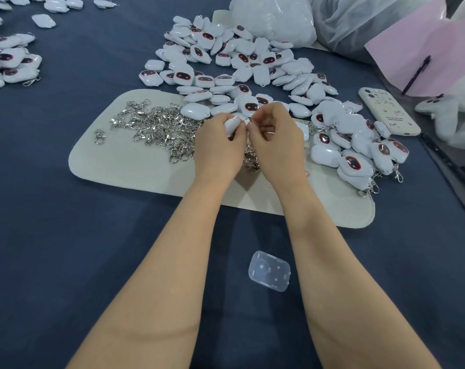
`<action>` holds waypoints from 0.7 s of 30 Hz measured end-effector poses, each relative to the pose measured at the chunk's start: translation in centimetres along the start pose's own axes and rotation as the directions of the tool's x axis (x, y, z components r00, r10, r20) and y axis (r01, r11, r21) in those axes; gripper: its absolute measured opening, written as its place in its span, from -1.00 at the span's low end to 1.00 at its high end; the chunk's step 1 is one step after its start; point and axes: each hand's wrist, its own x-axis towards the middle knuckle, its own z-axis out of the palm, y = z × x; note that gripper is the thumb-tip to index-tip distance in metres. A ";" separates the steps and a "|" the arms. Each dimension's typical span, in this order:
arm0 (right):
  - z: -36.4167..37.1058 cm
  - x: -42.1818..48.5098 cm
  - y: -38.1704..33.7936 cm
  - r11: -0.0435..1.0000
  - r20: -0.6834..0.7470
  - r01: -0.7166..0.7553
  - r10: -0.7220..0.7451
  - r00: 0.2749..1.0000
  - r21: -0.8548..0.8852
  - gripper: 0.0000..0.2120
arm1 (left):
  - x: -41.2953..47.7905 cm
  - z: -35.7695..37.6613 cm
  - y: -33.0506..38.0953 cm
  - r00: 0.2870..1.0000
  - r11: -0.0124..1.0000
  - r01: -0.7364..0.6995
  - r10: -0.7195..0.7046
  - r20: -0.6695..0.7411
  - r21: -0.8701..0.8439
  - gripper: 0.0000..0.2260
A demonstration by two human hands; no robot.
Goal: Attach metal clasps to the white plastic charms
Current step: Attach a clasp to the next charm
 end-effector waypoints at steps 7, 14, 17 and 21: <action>0.1 0.0 0.2 1.000 0.008 -0.019 0.019 1.000 0.023 -0.85 | 0.1 0.0 -0.2 1.000 1.000 -0.004 0.004 0.015 0.023 -0.87; -0.1 0.1 0.3 0.999 0.115 -0.041 0.038 0.993 0.017 -0.87 | 0.3 -0.1 -0.5 0.999 0.998 -0.024 0.022 0.028 0.059 -0.86; -0.3 0.0 0.4 1.000 0.115 -0.013 0.011 0.993 0.015 -0.86 | 0.3 -0.2 -0.4 0.998 0.998 -0.033 0.031 0.045 0.060 -0.86; -0.5 0.1 0.5 1.000 0.096 0.015 -0.017 0.995 0.019 -0.83 | 0.2 -0.4 -0.3 0.997 0.998 -0.035 0.032 0.068 0.046 -0.86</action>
